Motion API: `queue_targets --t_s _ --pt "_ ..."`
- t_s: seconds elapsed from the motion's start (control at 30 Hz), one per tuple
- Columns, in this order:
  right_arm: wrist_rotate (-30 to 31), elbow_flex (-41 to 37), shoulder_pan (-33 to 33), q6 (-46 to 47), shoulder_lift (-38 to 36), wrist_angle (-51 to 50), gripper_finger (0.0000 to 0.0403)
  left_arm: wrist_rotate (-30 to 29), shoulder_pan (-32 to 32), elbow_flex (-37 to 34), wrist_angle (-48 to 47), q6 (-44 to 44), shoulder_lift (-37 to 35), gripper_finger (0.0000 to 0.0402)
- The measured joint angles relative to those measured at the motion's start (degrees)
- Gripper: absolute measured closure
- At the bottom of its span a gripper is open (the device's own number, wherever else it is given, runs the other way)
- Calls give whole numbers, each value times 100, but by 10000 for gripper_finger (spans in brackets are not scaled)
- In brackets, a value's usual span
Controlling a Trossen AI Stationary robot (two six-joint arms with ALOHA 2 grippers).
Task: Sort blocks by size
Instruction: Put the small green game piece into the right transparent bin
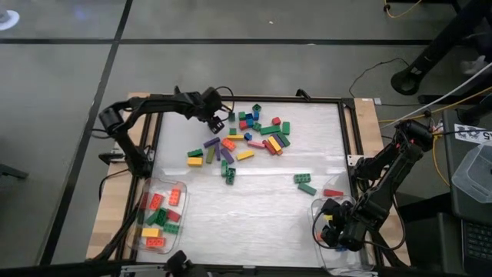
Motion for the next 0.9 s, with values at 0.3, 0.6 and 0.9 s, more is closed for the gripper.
queue_targets --t_s 0.3,0.6,0.9 --pt "5 -2 0 -4 0 0 127 0 7 2 -138 -5 28 192" --pt "9 -2 0 -4 0 -1 127 0 64 2 -140 -11 28 192" --pt "9 -2 0 -7 0 -2 127 105 194 4 -389 61 28 192"
